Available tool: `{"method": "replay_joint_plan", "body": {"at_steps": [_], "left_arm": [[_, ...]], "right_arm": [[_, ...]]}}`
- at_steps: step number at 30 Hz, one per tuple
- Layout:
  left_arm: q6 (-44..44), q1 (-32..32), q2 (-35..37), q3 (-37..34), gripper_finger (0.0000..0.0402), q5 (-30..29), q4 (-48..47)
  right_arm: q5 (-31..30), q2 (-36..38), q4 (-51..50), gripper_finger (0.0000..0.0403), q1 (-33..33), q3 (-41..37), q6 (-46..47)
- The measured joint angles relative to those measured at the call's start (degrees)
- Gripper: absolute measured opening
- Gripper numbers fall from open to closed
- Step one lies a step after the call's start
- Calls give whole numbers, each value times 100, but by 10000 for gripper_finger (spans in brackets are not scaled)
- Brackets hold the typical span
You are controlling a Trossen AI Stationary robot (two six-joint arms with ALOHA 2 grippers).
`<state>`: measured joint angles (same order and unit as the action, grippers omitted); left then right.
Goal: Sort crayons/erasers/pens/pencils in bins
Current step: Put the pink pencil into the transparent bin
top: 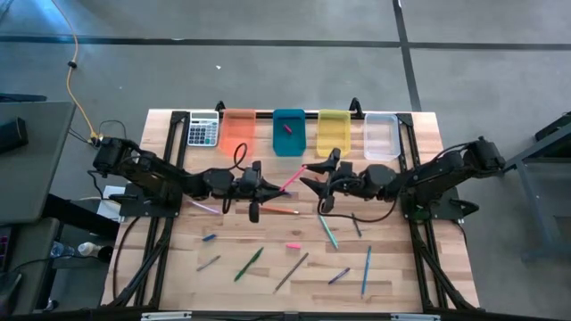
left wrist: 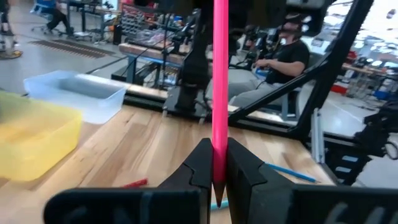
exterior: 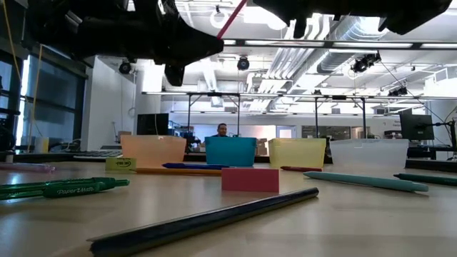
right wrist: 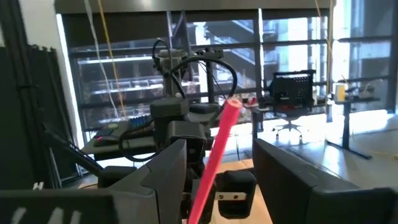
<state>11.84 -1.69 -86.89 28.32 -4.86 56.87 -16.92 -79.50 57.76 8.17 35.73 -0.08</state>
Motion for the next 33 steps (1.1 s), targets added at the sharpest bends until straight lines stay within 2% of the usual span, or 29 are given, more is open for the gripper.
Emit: {"method": "replay_joint_plan", "body": {"at_steps": [11,15,25,33], "left_arm": [[-48,-4,0,155,5,31,-93],[-48,-4,0,155,5,31,-91],[-85,-7,0,155,5,17,-125],[-94,-3,0,155,6,17,-131]], "right_arm": [[118,0,-49,170,-29,208,-180],[133,0,-148,135,-29,271,-190],[148,0,-182,14,-25,293,-276],[146,0,-191,17,-24,292,-279]]}}
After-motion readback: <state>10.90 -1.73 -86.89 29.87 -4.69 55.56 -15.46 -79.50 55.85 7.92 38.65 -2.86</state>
